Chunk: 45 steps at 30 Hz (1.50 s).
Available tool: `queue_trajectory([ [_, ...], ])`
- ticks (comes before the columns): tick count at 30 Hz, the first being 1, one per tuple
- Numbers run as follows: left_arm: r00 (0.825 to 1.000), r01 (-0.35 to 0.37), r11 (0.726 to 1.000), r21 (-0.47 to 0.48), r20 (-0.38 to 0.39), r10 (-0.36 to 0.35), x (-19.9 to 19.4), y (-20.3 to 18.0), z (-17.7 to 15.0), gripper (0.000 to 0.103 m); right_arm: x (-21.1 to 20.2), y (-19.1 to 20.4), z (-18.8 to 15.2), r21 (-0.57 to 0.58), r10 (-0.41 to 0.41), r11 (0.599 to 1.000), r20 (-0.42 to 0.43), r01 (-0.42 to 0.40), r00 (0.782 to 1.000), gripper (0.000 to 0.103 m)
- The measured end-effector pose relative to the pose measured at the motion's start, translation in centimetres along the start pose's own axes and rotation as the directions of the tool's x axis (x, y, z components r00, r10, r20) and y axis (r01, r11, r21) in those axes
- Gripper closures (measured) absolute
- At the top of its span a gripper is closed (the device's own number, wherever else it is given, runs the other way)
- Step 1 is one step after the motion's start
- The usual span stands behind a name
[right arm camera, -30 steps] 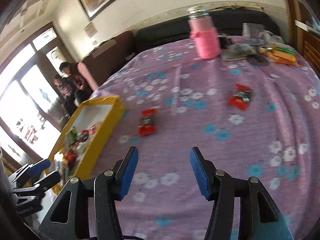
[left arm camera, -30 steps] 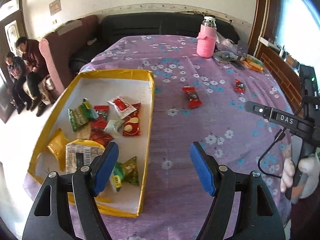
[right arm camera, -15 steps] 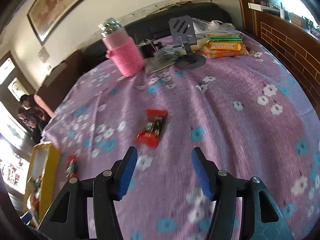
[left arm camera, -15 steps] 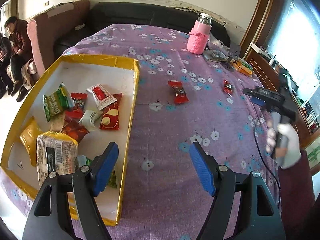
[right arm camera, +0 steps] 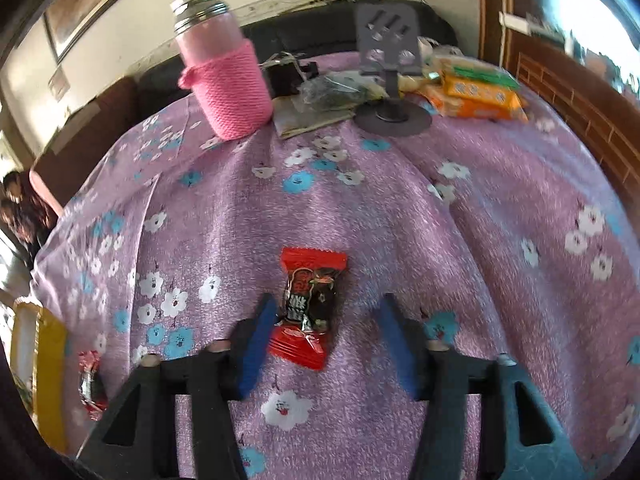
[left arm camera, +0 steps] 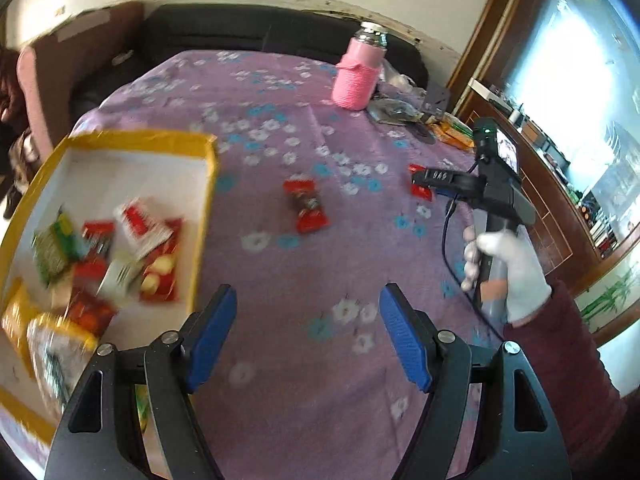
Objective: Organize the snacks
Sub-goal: 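Grasp a red candy with the left gripper while the right grasps another red candy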
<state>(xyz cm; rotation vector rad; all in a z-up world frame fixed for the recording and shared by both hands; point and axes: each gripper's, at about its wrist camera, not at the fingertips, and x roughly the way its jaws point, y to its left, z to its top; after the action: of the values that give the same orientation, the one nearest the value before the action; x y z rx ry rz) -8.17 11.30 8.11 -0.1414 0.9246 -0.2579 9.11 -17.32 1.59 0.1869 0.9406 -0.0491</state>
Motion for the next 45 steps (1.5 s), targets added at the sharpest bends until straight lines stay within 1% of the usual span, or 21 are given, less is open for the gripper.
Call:
queue_trajectory([
  [1,1.0,-0.003,1.0,0.012,0.001,0.003,0.5,-0.4,0.6,0.029,0.0,0.3,-0.1,-0.007,0.014,1.0,-0.002,-0.014,1.0,0.074],
  [2,1.0,-0.003,1.0,0.018,-0.002,0.003,1.1,-0.7,1.1,0.029,-0.1,0.6,-0.2,-0.015,0.019,1.0,-0.004,-0.019,1.0,0.077],
  [4,1.0,-0.004,1.0,0.016,-0.019,0.004,2.4,-0.7,1.9,0.029,-0.3,1.0,-0.5,-0.029,0.019,0.999,-0.005,-0.019,1.0,0.077],
  [8,0.998,-0.027,1.0,0.014,-0.057,0.028,5.0,-0.5,3.1,0.03,-1.3,1.0,-1.8,-0.021,0.064,0.998,-0.019,-0.065,0.998,0.077],
  [10,0.996,-0.042,0.999,0.021,-0.072,0.043,6.6,-0.5,3.8,0.03,-1.7,0.8,-2.6,0.004,0.105,0.994,-0.028,-0.105,0.994,0.077],
  [11,0.996,-0.046,0.999,0.029,-0.076,0.048,7.2,-0.5,4.0,0.03,-1.9,0.8,-3.0,0.014,0.125,0.992,-0.031,-0.124,0.992,0.077],
  [13,0.993,-0.077,0.996,0.05,-0.088,0.081,8.8,-0.7,4.7,0.03,-2.3,0.9,-3.8,0.023,0.165,0.986,-0.027,-0.165,0.986,0.077],
  [19,0.985,-0.131,0.984,0.124,-0.1,0.144,12.2,-1.2,6.1,0.03,-2.4,0.6,-4.2,0.033,0.22,0.975,-0.018,-0.219,0.975,0.075],
  [21,0.982,-0.14,0.98,0.142,-0.11,0.156,13.4,-1.3,6.4,0.03,-2.4,0.5,-4.3,0.019,0.225,0.974,-0.016,-0.225,0.974,0.076],
  [22,0.98,-0.144,0.979,0.144,-0.116,0.161,13.7,-1.3,6.4,0.031,-2.4,0.5,-4.3,0.012,0.224,0.974,-0.015,-0.224,0.974,0.076],
  [24,0.976,-0.148,0.979,0.143,-0.137,0.168,14.7,-1.2,6.4,0.044,-2.4,0.8,-4.3,-0.011,0.214,0.977,-0.012,-0.214,0.977,0.076],
  [25,0.974,-0.168,0.974,0.154,-0.127,0.188,14.9,-1.4,6.4,0.049,-2.4,0.9,-4.3,-0.019,0.208,0.978,-0.011,-0.208,0.978,0.076],
  [26,0.975,-0.169,0.971,0.167,-0.115,0.19,14.8,-1.7,6.4,0.056,-2.4,1.0,-4.3,-0.025,0.204,0.979,-0.01,-0.204,0.979,0.076],
  [27,0.975,-0.175,0.969,0.174,-0.108,0.195,14.7,-1.9,6.3,0.059,-2.3,1.1,-4.2,-0.029,0.2,0.979,-0.008,-0.2,0.98,0.076],
  [28,0.976,-0.172,0.969,0.177,-0.104,0.192,14.7,-2.0,6.3,0.071,-2.3,1.1,-4.2,-0.034,0.196,0.98,-0.007,-0.196,0.981,0.076],
  [29,0.977,-0.165,0.97,0.177,-0.104,0.186,14.6,-2.1,6.3,0.079,-2.3,1.2,-4.2,-0.038,0.193,0.981,-0.006,-0.193,0.981,0.076],
  [33,0.979,-0.165,0.974,0.156,-0.09,0.181,14.0,-2.0,6.0,0.079,-2.4,1.4,-4.2,-0.051,0.176,0.983,0.001,-0.176,0.984,0.077],
  [38,0.987,-0.141,0.985,0.1,-0.063,0.148,12.7,-1.1,6.2,0.079,-2.4,1.3,-4.1,-0.039,0.186,0.982,0.001,-0.186,0.983,0.077],
  [42,0.992,-0.123,0.99,0.068,-0.013,0.124,9.9,-0.2,6.3,0.079,-2.4,1.3,-4.1,-0.028,0.208,0.978,0.0,-0.208,0.978,0.077],
  [45,0.994,-0.108,0.993,0.055,0.0,0.108,8.7,0.4,6.0,0.079,-2.4,1.2,-4.2,-0.021,0.219,0.976,0.0,-0.219,0.976,0.077],
])
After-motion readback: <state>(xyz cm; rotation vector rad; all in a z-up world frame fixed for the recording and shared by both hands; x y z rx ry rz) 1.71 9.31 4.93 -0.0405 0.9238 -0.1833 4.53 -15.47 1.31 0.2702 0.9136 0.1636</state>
